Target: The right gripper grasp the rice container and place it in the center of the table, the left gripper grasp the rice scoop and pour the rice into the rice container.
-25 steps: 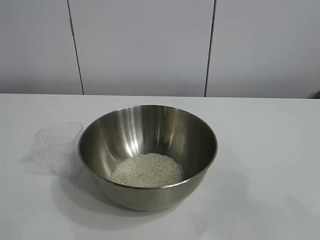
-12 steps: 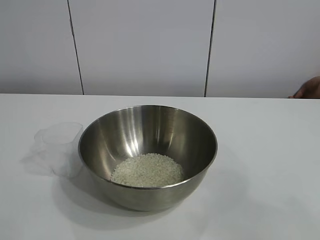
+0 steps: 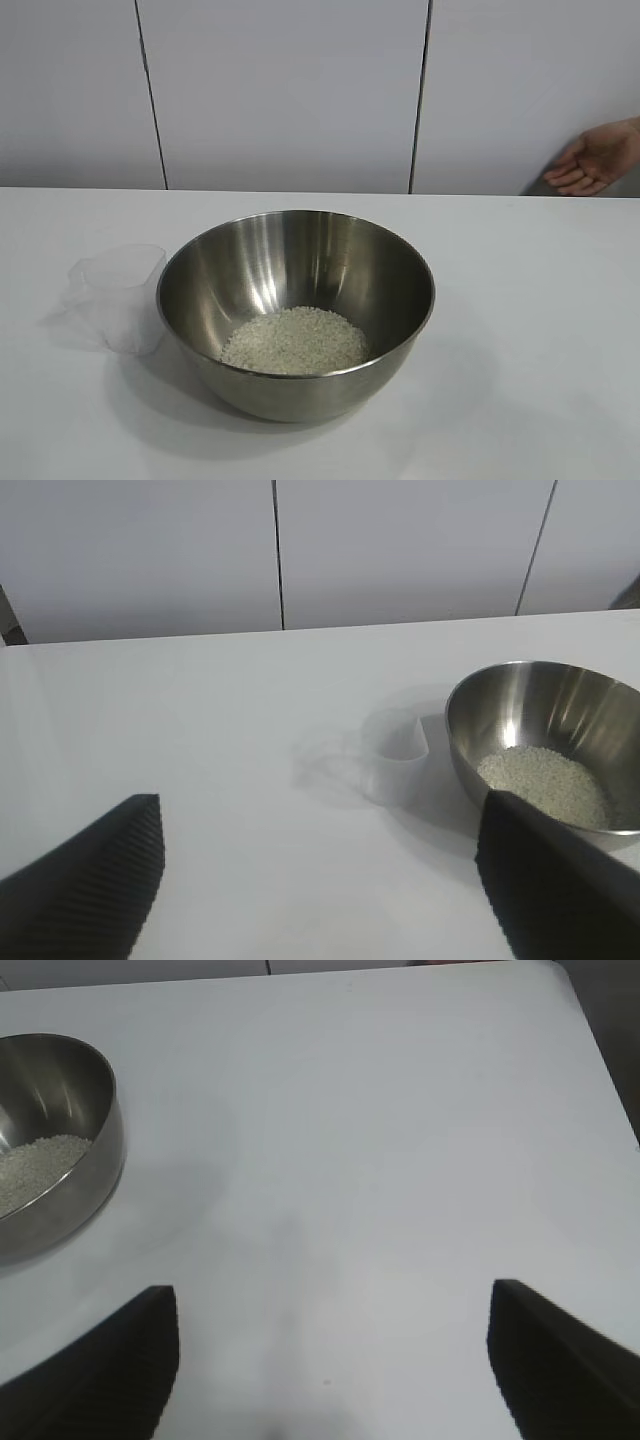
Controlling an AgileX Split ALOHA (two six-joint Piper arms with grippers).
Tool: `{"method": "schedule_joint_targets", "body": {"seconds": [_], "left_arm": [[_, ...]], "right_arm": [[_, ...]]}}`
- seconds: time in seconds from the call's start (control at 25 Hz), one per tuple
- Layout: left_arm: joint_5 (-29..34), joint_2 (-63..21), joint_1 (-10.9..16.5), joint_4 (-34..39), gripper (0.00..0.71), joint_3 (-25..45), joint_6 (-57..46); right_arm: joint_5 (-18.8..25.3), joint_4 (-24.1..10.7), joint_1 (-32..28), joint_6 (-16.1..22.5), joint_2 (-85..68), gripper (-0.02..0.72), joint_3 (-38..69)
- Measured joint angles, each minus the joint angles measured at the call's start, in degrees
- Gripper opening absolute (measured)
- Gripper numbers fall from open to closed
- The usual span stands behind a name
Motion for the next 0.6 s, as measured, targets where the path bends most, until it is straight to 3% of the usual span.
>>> {"method": "schedule_joint_targets", "body": {"seconds": [0.32,0.6], "left_arm": [[8.8,-0.5,0.1,4.9,0.618,4.4,-4.1],[5.6,-0.5,0.1,8.2,0.618,6.3,-11.8]], "right_arm": [[0.0,0.2,0.0,0.0,0.0,0.578,0.0],[0.0,0.2,0.0,0.0,0.0,0.578,0.0]]}}
